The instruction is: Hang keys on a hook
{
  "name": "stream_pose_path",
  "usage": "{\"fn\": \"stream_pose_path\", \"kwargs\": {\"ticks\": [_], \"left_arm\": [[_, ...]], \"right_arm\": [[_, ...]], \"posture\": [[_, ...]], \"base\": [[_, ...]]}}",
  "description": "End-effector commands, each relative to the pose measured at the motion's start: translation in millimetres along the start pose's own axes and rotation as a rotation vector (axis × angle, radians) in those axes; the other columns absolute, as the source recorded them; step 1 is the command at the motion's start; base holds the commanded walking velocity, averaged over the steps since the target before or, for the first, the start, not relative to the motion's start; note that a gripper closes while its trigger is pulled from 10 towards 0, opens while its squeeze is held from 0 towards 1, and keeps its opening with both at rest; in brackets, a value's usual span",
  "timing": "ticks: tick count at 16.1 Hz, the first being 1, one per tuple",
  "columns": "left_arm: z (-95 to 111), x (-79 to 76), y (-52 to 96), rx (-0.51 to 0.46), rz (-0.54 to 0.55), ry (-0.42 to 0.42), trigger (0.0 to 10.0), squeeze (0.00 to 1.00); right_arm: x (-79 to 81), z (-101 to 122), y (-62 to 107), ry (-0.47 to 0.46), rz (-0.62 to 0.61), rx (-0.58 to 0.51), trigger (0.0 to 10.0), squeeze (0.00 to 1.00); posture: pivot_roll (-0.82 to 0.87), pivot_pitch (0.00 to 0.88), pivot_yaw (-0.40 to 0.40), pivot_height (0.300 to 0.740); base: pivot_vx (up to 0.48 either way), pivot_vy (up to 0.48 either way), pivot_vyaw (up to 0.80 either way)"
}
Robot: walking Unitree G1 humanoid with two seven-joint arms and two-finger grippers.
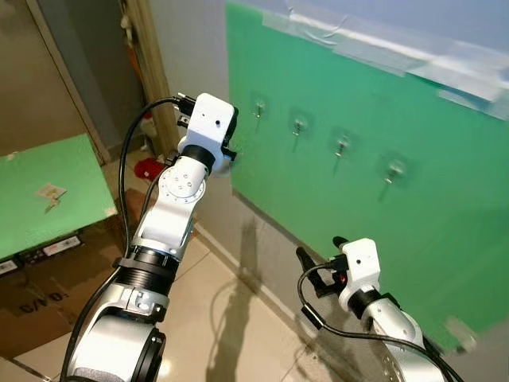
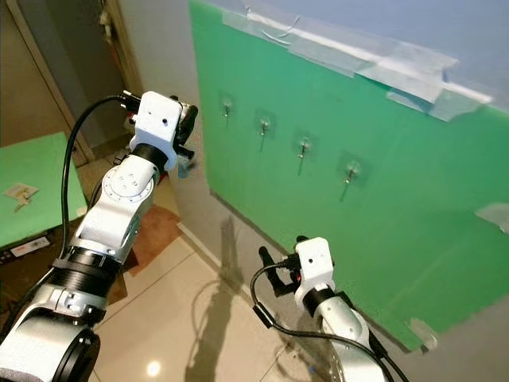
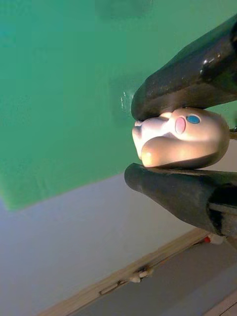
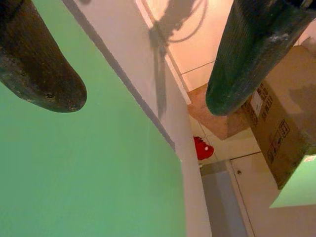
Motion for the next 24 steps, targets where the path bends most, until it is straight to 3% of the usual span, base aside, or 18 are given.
{"fn": "stream_pose_path", "kwargs": {"ticks": [1,5,13,24], "left_arm": [[3.3,5.1,-1.8,-0.014,0.014,-0.014,0.0,0.00],[6.9,0.4,-6.3,-0.030,-0.013,-0.030,0.0,0.00],[22.7,-4.9,-32.5,-0.064,-0.075,-0.072,0.0,0.00],[7.9,-25.6,-41.1,-0.033,-0.134,-0.116,0.0,0.00]], "right_arm": [[6.1,6.4,0.5,0.002,0.040,-0.026,10.0,0.00],[10.5,5.9,5.9,-0.002,0.078,-0.016,10.0,0.00],[13.4,5.3,8.9,-0.011,0.077,-0.005,10.0,0.00],[14.7,3.8,14.8,-0.016,0.054,0.002,10.0,0.00]], "posture": [[-0.13,0.000,0.018,0.740],[-0.13,0.000,0.018,0.740],[-0.15,0.000,0.039,0.740],[-0.18,0.000,0.050,0.740]], "base": [[0.000,0.000,0.00],[0.000,0.000,0.00],[0.000,0.000,0.00],[0.000,0.000,0.00]]}}
Point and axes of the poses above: a point about 5 cm out from each wrist's last joint towards the gripper, its own y axis pointing back from the gripper into the wrist, its own z axis along the axis of the wrist's last joint, x = y × z, the point moved 1 cm from there along -y, pointing out of the wrist towards the gripper, and after that the axes turned 3 degrees about -y, right-handed, at the moved point
